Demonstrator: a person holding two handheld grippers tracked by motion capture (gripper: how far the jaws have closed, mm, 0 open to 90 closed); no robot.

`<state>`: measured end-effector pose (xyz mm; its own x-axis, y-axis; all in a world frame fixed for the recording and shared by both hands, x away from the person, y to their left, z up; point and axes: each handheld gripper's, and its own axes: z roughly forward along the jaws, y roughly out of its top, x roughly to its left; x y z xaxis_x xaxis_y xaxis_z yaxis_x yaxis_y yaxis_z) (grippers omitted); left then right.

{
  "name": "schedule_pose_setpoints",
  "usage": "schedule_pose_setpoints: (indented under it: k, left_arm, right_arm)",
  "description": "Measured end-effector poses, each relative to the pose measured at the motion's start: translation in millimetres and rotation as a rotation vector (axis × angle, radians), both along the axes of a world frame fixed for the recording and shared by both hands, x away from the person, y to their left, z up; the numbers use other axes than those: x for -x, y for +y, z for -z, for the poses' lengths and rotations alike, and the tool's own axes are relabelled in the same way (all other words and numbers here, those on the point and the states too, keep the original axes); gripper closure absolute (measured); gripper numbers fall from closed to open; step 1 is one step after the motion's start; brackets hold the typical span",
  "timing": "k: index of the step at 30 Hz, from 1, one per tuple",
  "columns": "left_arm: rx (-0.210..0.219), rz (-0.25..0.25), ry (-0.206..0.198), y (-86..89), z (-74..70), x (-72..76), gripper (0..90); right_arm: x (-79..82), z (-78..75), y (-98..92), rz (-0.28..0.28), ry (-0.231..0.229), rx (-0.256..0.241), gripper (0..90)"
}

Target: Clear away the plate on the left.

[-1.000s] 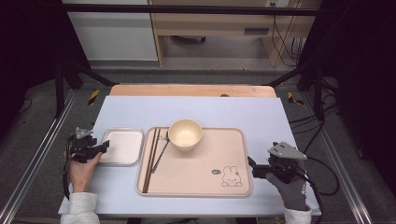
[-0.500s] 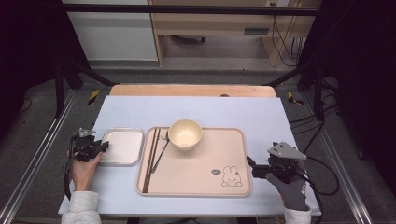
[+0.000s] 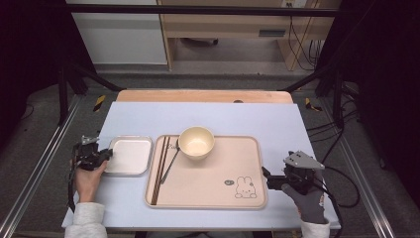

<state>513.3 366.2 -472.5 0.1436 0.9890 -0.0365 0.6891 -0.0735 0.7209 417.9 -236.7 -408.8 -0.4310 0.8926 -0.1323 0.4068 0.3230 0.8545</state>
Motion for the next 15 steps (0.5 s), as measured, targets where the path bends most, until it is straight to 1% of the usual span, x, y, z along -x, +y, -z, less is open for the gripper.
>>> schedule_pose_setpoints:
  k: [6,10,12,15]
  left_arm:
    - [0.006,-0.017,0.010,-0.1,-1.3,0.8,82.1]
    - [0.032,-0.030,0.012,1.2,-2.5,2.0,83.1]
    - [0.049,-0.036,0.005,1.5,-4.4,3.5,83.7]
    - [0.064,-0.036,-0.023,2.1,-9.0,6.9,85.0]
  right_arm:
    - [-0.2,0.5,0.2,-0.001,-0.001,0.005,0.5]
    - [-0.1,0.5,0.2,0.001,0.002,0.005,0.5]
    - [-0.1,0.7,0.2,0.001,-0.001,0.007,0.5]
    - [0.0,0.5,0.2,0.002,0.000,0.005,0.5]
